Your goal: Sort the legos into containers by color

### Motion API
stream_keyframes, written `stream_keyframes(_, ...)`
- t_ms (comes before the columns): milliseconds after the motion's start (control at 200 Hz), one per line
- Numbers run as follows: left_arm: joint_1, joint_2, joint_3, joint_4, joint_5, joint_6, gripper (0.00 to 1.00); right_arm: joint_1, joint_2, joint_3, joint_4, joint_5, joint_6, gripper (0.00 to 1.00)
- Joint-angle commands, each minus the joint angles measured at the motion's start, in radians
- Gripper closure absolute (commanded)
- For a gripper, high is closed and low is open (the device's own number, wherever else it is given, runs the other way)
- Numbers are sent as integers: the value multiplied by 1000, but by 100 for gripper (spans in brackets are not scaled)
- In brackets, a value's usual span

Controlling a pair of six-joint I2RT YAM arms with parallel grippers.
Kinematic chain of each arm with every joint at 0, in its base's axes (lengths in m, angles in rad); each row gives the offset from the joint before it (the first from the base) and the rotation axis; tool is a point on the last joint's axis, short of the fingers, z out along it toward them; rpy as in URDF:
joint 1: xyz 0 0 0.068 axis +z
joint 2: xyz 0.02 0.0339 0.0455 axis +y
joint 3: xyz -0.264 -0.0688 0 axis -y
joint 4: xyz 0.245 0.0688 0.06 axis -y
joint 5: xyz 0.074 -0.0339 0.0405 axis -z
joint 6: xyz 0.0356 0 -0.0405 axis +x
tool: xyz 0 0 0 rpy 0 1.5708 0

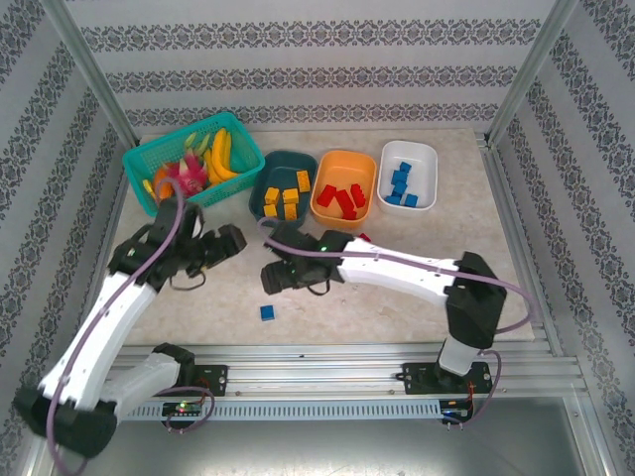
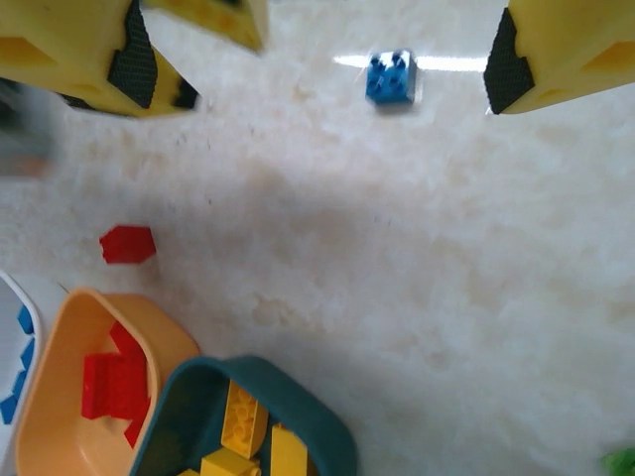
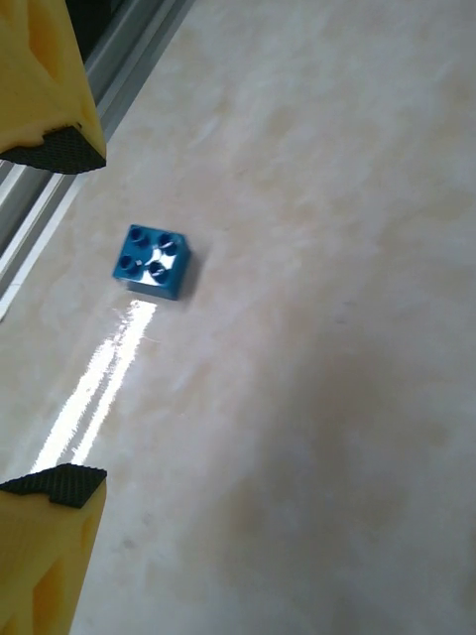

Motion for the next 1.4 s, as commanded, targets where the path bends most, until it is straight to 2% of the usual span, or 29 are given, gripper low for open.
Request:
stream_keyframes(0,12,-122,-37,-165,30,-9,9,43,70,61,-92,38,120,21)
stream_keyframes(145,12,-245,-50,-270,113,49,1,96,192,164,-156,60,189,22)
stream_keyframes(335,12,-328,-31,-353,214,120,0,130,337,329,-248,87,256,28)
stream_keyframes(465,12,-367,-25,-388,233,133,0,137,395,375,-282,98,297,31)
stream_keyframes(600,12,-390,-13,-409,245,147,0,143,434,384,-242,80,304,36)
stream_keyframes(714,12,-393,17,-446,240,171,0,148,483,427,-292,91,321,37)
stream_keyframes(804,12,-406,32,-469,230,180,0,150,495,417,-285,92,338,38)
stream_keyframes(979,12,-428,32,-493,222,173,0,150,521,423,-278,86,347,46)
stream_keyframes(1254,11,-431,37,-494,221,172,1,148,514,407,-274,96,342,67)
stream_keyframes(1394,12,-420,27,-472,236,158,1,146,467,405,-282,132,334,72)
